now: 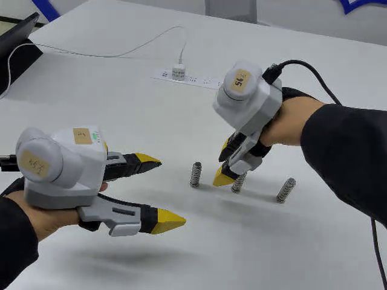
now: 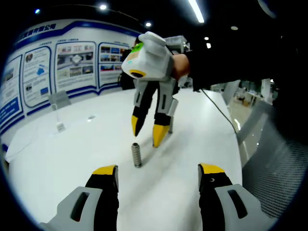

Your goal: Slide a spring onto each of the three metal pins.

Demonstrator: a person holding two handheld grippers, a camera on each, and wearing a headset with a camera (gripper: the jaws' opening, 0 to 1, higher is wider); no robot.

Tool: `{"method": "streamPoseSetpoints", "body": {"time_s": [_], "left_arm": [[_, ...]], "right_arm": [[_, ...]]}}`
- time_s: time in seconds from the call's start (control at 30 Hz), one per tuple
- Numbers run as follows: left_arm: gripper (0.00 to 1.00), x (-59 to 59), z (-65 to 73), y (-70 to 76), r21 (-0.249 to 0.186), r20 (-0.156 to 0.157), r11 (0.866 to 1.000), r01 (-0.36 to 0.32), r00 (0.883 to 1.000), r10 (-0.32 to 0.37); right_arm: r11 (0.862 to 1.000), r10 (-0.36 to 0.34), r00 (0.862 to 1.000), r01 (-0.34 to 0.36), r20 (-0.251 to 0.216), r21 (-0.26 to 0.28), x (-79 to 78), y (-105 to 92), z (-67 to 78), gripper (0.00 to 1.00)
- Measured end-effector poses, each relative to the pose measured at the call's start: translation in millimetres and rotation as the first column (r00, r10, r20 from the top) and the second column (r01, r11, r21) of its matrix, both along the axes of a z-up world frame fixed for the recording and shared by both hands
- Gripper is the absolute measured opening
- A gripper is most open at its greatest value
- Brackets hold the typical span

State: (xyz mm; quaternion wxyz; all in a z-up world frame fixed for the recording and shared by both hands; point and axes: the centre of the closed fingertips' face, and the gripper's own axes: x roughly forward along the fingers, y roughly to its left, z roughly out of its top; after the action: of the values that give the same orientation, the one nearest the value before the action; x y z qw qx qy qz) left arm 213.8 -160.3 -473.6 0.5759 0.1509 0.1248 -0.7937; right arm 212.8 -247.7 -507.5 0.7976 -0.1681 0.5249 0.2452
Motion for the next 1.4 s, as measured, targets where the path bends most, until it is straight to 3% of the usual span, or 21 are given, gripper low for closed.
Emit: {"method": "streamPoseSetpoints", "body": {"time_s": [0.43,0.77,1.17,1.4], "left_arm": [[0.69,3.5,3.0,-2.9,-0.004,-0.007,1.0,-0.015,1.0,0.015],[0.7,4.0,2.9,-5.2,-0.003,-0.009,1.0,-0.019,1.0,0.019],[0.71,3.5,2.7,-7.8,-0.003,-0.014,1.0,-0.023,1.0,0.023],[0.72,4.5,3.3,-8.8,-0.003,-0.013,1.0,-0.025,1.0,0.025]], "right_arm": [[0.996,-0.082,0.994,0.08,0.072,0.042,-15.9,-19.7,9.5,0.43],[0.989,-0.138,0.981,0.13,0.133,0.068,-30.5,-30.7,17.5,0.47],[0.971,-0.23,0.949,0.209,0.215,0.115,-49.1,-48.2,22.7,0.52],[0.956,-0.288,0.921,0.259,0.263,0.14,-59.8,-60.3,26.6,0.55]]}}
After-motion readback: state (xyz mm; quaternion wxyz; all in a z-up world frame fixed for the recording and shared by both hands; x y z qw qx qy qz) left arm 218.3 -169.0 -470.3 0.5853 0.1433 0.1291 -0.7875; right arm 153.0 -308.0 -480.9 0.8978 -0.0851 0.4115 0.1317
